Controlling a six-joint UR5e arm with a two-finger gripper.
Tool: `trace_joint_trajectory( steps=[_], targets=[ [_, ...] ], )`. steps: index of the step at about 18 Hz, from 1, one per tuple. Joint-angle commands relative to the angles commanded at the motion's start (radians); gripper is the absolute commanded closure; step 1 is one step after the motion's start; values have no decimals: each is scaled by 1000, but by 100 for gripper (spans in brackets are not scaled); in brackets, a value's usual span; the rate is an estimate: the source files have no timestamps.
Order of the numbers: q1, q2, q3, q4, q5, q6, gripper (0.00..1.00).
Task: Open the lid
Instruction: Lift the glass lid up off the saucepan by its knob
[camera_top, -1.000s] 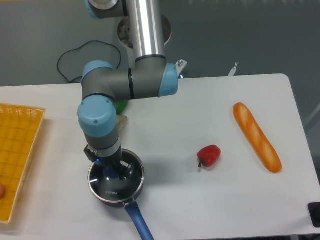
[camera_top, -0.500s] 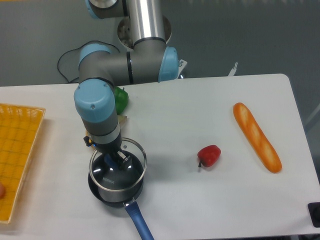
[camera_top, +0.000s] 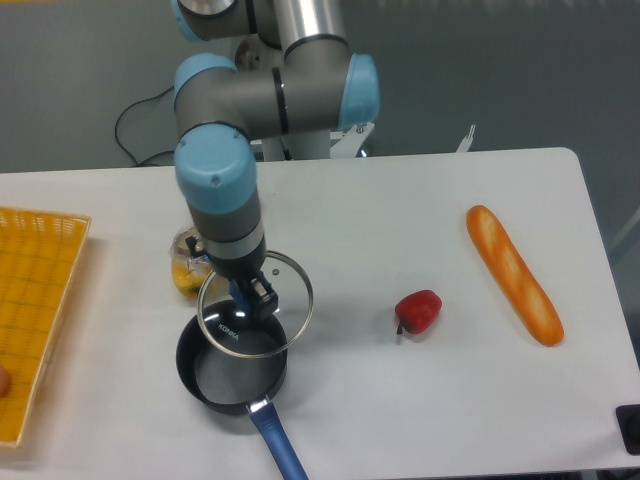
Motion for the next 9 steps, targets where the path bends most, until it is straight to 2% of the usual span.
trace_joint_trajectory(
  steps=[9],
  targets=[
    [18,21,-8,2,-26,18,38]
  ],
)
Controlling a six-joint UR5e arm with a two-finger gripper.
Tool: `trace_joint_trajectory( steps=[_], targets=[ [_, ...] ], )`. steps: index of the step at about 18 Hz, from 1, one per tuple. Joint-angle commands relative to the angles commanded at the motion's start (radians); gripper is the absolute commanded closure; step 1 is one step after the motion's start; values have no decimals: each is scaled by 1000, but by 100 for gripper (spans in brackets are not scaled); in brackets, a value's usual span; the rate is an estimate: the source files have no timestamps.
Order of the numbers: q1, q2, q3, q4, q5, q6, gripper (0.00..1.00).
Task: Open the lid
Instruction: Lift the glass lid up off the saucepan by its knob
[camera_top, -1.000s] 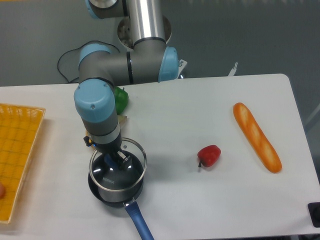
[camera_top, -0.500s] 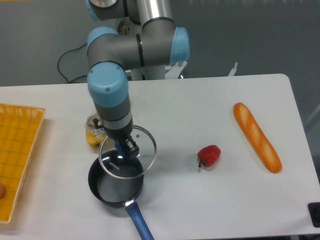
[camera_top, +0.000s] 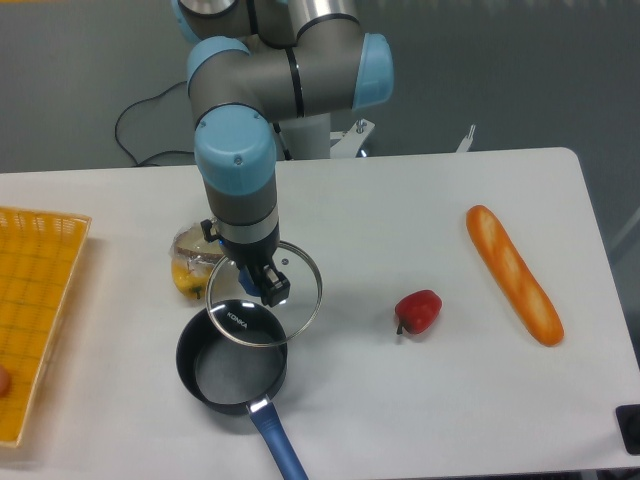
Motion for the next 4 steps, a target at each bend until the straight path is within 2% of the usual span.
trace_joint_trajectory(
  steps=[4],
  targets=[
    [2,0,0,-2,-15,0,37]
  ],
)
